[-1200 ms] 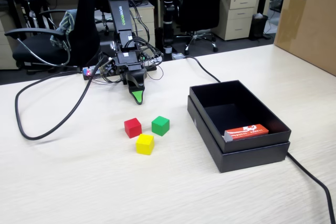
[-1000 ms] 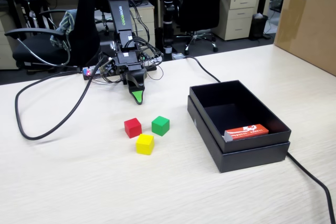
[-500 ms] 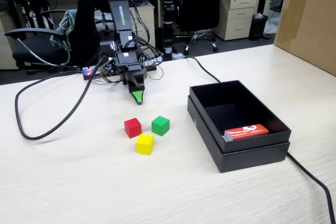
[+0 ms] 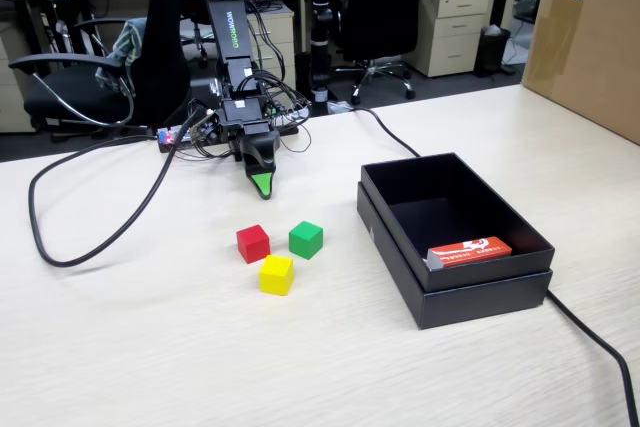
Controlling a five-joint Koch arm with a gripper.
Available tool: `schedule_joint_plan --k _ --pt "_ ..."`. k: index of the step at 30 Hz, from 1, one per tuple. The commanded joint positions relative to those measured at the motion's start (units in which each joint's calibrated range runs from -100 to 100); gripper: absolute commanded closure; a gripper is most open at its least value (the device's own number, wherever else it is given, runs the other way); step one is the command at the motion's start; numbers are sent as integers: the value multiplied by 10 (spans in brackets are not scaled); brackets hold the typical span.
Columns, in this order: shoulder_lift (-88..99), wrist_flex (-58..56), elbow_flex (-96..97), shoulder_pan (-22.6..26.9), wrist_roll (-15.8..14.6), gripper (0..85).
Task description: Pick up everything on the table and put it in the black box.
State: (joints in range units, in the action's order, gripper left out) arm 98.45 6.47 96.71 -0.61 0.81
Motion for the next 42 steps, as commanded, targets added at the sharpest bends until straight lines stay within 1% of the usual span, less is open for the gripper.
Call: schedule_joint_plan --k 1,39,42 --pt "-4 -21 7 0 1 354" --pt "-4 -21 7 0 1 354" --pt "-2 -21 7 9 -1 355"
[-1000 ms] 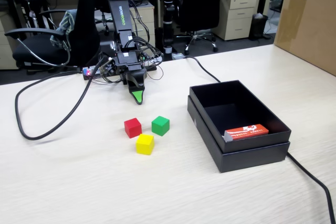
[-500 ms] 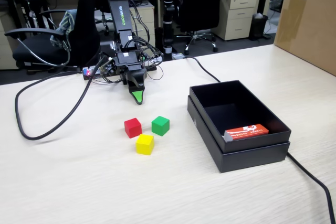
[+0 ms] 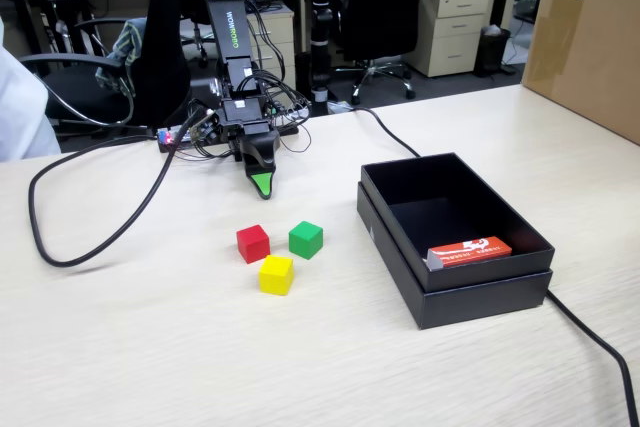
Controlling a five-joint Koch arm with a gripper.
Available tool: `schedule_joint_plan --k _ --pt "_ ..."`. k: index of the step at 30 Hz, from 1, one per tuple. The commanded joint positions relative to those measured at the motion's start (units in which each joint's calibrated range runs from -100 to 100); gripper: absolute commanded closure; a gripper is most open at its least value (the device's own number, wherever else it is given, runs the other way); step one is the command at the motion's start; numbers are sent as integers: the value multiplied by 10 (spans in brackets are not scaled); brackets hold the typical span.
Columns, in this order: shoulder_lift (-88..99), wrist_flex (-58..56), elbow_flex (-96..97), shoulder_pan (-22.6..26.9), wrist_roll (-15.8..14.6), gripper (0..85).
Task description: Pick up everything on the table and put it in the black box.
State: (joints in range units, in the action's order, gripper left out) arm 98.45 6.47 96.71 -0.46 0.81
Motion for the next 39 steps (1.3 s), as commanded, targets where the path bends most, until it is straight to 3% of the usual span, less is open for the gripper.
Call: schedule_joint_plan --k 1,7,17,28,39 --pt "-3 -21 7 8 -1 355" --pt "-40 -31 -28 0 -2 351" --pt "-166 -236 -310 -42 -5 352" --pt "-518 -506 -685 -49 -4 379" --pt "-738 -551 -796 -51 -4 380"
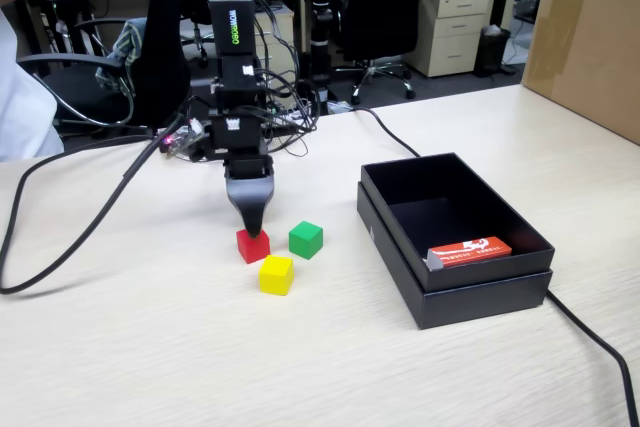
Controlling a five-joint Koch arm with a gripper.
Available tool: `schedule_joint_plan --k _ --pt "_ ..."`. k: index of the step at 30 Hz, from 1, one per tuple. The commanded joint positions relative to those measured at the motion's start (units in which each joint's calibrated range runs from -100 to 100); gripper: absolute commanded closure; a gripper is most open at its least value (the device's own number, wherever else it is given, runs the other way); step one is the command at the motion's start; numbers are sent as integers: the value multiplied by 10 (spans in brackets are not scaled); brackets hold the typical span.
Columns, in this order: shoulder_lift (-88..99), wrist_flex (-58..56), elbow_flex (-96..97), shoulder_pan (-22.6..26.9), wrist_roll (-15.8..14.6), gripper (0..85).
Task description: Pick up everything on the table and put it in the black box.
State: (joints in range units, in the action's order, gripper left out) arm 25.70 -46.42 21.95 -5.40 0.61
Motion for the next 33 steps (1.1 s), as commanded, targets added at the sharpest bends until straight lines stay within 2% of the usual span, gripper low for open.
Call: schedule_joint_plan --k 1,10,15,22,24,29,32,33 --pt "-26 -24 -55 -2 -2 380" --pt "-129 -32 -103 -8 -2 391" --pt "-169 -35 -116 -12 -4 512" --pt "-174 -38 -116 -16 -12 755" --pt "-150 -38 -114 -18 -17 842" --pt "5 -62 -105 -11 -21 847" --pt "109 -87 -111 12 -25 847" --pt "188 -108 -136 47 -33 847"
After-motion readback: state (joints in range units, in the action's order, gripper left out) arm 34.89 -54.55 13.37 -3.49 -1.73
